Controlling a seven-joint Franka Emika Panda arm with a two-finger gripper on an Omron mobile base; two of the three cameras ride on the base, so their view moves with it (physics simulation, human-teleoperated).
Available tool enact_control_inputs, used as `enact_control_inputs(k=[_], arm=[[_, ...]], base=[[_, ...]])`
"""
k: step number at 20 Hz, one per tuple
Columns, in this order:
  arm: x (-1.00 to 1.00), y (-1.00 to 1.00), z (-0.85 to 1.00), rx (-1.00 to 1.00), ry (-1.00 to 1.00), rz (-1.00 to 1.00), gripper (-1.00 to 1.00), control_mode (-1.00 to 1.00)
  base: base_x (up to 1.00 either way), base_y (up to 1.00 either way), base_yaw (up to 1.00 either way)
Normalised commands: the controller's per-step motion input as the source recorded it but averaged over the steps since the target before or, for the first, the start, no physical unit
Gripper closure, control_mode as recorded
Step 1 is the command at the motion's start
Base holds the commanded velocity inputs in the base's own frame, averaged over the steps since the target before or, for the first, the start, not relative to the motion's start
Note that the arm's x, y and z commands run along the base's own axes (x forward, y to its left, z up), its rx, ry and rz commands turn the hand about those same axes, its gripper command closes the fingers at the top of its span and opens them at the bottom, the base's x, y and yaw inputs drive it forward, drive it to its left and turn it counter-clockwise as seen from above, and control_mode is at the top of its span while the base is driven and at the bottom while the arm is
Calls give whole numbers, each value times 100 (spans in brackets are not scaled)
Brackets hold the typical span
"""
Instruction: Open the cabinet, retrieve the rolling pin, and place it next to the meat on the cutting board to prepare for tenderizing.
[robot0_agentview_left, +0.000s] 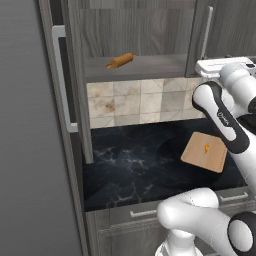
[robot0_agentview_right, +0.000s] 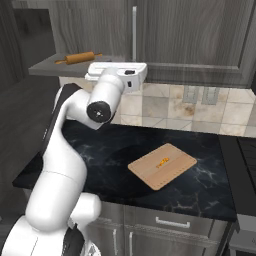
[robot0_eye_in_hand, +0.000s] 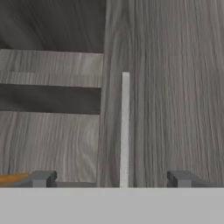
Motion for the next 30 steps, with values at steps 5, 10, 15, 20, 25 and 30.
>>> enact_control_inputs(k=[5,10,15,20,25,30], arm=[[21,-6,0,0,-1,0,-100,-100],[34,-1,0,0,0,0,-100,-100],[32,-1,0,0,0,0,-100,-100],[26,-10,0,0,0,0,-100,-100],[23,-14,0,0,0,0,-100,-100],[25,-8,0,0,0,0,-100,-100]], base=[[0,0,0],[0,0,0],[0,0,0],[0,0,0],[0,0,0],[0,0,0]])
